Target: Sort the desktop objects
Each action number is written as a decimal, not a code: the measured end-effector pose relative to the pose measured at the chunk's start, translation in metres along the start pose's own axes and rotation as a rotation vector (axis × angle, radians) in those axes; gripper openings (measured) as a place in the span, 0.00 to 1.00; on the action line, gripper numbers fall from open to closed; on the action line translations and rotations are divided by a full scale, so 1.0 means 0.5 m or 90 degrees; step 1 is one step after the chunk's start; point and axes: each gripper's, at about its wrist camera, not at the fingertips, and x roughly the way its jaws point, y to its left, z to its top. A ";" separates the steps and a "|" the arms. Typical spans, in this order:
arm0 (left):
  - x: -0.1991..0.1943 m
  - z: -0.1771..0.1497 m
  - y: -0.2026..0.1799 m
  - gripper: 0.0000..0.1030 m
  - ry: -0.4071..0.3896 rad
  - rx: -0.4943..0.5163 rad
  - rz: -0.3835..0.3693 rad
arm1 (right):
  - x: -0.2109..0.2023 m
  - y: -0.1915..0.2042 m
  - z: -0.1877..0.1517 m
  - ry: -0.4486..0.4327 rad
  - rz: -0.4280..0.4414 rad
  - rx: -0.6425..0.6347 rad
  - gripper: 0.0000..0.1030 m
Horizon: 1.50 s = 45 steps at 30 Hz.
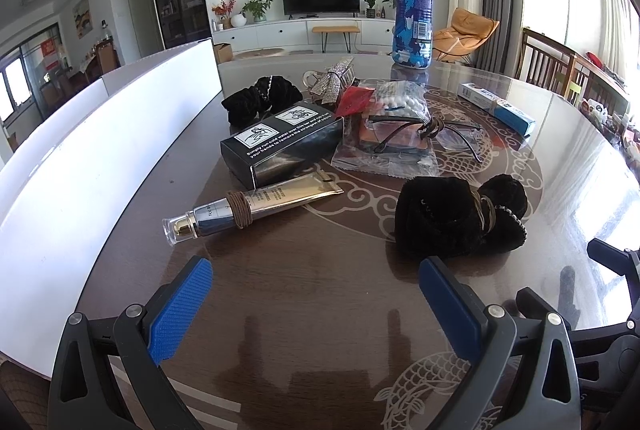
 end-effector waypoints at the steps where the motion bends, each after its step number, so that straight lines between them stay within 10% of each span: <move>1: 0.000 0.000 -0.001 1.00 0.000 0.001 0.001 | 0.000 0.000 0.000 0.000 0.000 0.000 1.00; 31: 0.000 0.001 -0.010 1.00 -0.003 0.017 0.011 | 0.001 0.001 0.000 0.001 0.001 0.000 1.00; 45: 0.001 -0.051 0.089 1.00 0.077 0.098 0.038 | 0.066 0.041 0.076 0.074 0.102 -0.019 1.00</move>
